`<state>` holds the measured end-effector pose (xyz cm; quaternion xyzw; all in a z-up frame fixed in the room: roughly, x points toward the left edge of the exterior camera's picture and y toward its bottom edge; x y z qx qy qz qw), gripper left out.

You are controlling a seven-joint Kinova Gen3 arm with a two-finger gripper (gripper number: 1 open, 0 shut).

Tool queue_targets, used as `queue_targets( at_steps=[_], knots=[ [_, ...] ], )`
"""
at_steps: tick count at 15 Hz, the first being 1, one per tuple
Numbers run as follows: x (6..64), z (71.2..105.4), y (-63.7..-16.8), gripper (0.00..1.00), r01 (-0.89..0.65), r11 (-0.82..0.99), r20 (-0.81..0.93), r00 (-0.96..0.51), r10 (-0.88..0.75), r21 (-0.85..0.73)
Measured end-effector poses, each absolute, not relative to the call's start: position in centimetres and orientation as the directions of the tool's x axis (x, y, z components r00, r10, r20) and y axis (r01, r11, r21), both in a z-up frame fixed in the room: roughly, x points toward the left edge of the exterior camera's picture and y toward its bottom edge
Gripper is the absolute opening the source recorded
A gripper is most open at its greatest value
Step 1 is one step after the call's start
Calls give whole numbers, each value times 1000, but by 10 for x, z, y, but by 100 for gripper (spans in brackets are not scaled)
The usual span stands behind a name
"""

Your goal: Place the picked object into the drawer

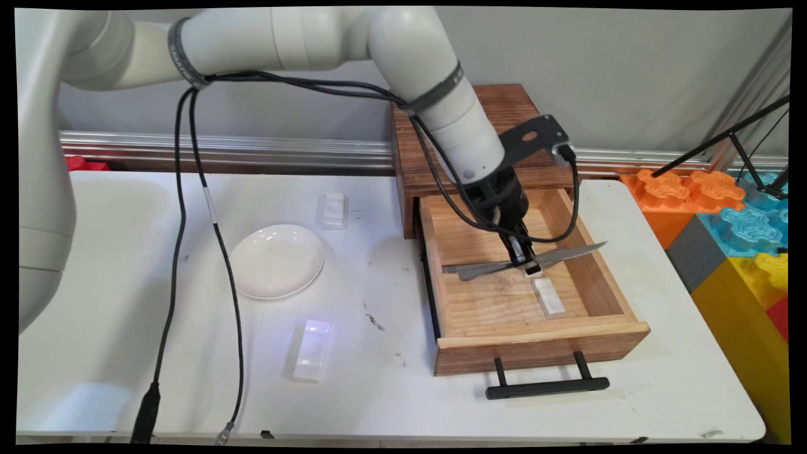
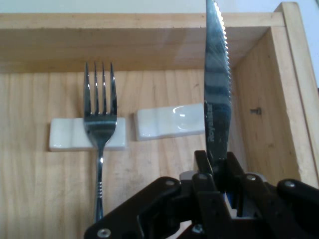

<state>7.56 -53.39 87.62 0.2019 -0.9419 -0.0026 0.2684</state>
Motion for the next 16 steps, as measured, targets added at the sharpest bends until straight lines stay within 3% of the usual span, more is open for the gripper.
queue_targets(
  at_steps=[16],
  knots=[
    [58,808,-535,0,-384,914,471,-787,-398,131]
  ],
)
